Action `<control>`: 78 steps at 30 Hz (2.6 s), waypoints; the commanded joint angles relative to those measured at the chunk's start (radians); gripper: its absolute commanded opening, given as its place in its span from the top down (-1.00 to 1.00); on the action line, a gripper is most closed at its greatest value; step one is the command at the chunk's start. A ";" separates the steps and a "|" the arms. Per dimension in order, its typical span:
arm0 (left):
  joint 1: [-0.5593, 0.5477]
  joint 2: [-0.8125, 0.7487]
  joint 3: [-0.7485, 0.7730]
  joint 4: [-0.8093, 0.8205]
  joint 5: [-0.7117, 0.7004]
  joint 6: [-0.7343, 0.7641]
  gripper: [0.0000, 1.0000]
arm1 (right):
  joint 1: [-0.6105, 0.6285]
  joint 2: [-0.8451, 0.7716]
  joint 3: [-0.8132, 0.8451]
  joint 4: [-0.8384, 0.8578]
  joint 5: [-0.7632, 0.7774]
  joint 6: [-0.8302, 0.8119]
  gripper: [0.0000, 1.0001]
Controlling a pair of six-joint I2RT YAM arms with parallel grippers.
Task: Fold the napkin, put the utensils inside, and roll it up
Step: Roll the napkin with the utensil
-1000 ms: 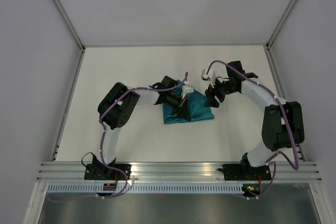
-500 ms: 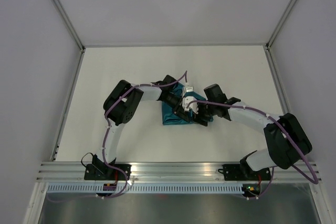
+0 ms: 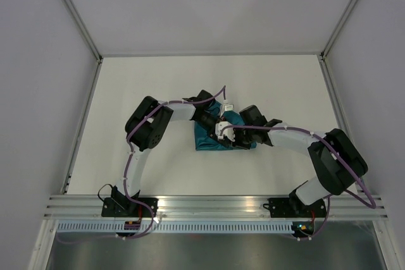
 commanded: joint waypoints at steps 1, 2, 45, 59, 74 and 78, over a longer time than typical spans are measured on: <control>0.010 0.030 0.009 -0.053 -0.117 0.017 0.70 | -0.002 0.030 0.027 -0.011 0.011 -0.023 0.53; 0.011 0.023 0.007 -0.052 -0.129 0.017 0.52 | -0.002 0.041 0.038 -0.029 -0.004 -0.028 0.57; -0.390 -0.489 -0.465 0.594 -1.217 0.333 -0.17 | -0.223 0.914 1.034 -1.088 -0.279 -0.295 0.69; -0.390 -0.356 -0.447 0.620 -1.311 0.424 -0.38 | -0.223 0.948 1.075 -1.116 -0.274 -0.283 0.68; -0.311 -0.289 -0.382 0.373 -0.952 0.350 0.95 | -0.224 0.868 1.069 -1.102 -0.303 -0.261 -0.18; -0.300 -0.277 -0.379 0.355 -0.884 0.341 0.95 | -0.239 0.787 1.065 -1.048 -0.315 -0.188 -0.37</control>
